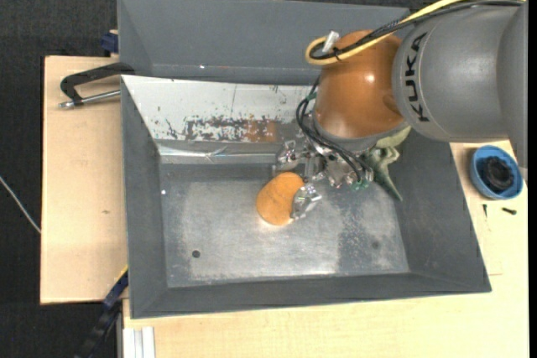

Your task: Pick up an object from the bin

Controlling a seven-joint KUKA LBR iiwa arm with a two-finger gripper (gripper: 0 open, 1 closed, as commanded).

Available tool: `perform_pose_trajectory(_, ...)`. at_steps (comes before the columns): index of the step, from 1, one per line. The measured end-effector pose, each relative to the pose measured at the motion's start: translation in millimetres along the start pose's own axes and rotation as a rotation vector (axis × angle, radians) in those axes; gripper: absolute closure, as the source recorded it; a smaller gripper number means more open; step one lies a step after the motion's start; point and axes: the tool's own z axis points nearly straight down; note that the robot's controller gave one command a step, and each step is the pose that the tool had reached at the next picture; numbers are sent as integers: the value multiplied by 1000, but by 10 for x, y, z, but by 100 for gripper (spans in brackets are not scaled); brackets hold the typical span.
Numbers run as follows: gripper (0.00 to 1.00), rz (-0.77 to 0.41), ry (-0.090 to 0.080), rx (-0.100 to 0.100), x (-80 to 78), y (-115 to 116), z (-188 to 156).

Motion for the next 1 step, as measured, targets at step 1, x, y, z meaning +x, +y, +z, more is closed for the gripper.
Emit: perform_pose_trajectory(1,100,-37,-11,4,-107,42,-1170)
